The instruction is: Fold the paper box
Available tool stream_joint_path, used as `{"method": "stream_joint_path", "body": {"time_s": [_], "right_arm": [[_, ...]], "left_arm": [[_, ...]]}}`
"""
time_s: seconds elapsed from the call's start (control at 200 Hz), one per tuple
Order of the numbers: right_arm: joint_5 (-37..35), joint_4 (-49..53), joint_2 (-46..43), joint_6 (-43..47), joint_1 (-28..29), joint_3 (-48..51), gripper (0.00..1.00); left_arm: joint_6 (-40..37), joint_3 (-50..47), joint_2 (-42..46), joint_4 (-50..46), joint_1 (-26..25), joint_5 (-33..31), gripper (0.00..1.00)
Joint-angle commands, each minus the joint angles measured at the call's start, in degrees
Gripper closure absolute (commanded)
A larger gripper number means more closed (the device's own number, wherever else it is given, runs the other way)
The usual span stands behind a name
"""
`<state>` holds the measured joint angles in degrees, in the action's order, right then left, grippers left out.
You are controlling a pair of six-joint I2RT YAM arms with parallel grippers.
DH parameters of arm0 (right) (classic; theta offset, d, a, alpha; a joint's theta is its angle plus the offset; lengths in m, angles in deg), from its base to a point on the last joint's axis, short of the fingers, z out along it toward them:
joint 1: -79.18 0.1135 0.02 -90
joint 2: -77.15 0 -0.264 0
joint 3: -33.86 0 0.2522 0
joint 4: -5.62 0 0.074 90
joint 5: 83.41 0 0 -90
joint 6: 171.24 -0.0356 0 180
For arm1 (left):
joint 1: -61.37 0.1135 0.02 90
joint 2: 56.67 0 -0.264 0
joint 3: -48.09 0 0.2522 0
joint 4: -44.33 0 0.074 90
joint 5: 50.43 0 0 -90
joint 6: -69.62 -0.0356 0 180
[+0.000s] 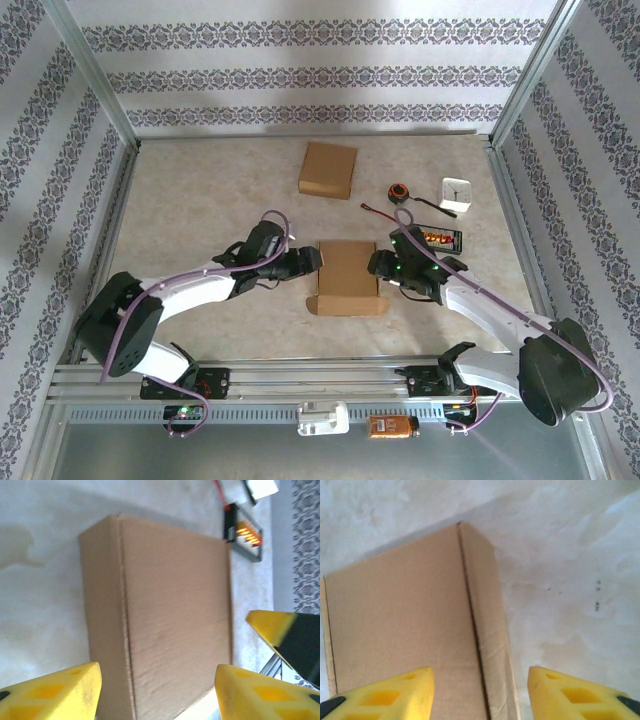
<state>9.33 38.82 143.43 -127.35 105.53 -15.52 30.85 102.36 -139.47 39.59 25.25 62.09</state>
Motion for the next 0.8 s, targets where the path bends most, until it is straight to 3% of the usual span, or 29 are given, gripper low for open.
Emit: {"method": "stream_joint_path", "body": {"time_s": [0.0, 0.135, 0.255, 0.375, 0.545, 0.794], "right_arm": [[5.90, 0.25, 1.42, 2.43, -2.32, -0.51, 0.51], [8.54, -2.34, 5.06, 2.18, -2.16, -0.44, 0.58], [8.51, -3.76, 7.88, 0.76, -2.08, -0.24, 0.70], [9.05, -4.39, 9.34, 0.31, -2.00, -0.51, 0.75], [8.95, -5.58, 10.65, 2.72, -2.50, -0.03, 0.97], [11.68, -6.96, 12.51, 5.42, -4.92, 0.65, 0.96]], "left_arm": [[-4.22, 0.56, 1.00, -1.86, 1.29, -2.06, 0.38], [-2.01, 0.76, -3.13, -0.54, 1.67, 1.31, 0.38], [1.33, 0.65, -7.50, 7.00, 1.67, 8.10, 0.39], [4.63, -0.68, -9.20, 13.26, 1.67, 9.91, 0.39], [4.33, -0.87, -7.66, 13.01, 1.88, 7.82, 0.33], [0.96, -1.06, -0.97, 4.08, 3.61, -2.72, 0.16]]}}
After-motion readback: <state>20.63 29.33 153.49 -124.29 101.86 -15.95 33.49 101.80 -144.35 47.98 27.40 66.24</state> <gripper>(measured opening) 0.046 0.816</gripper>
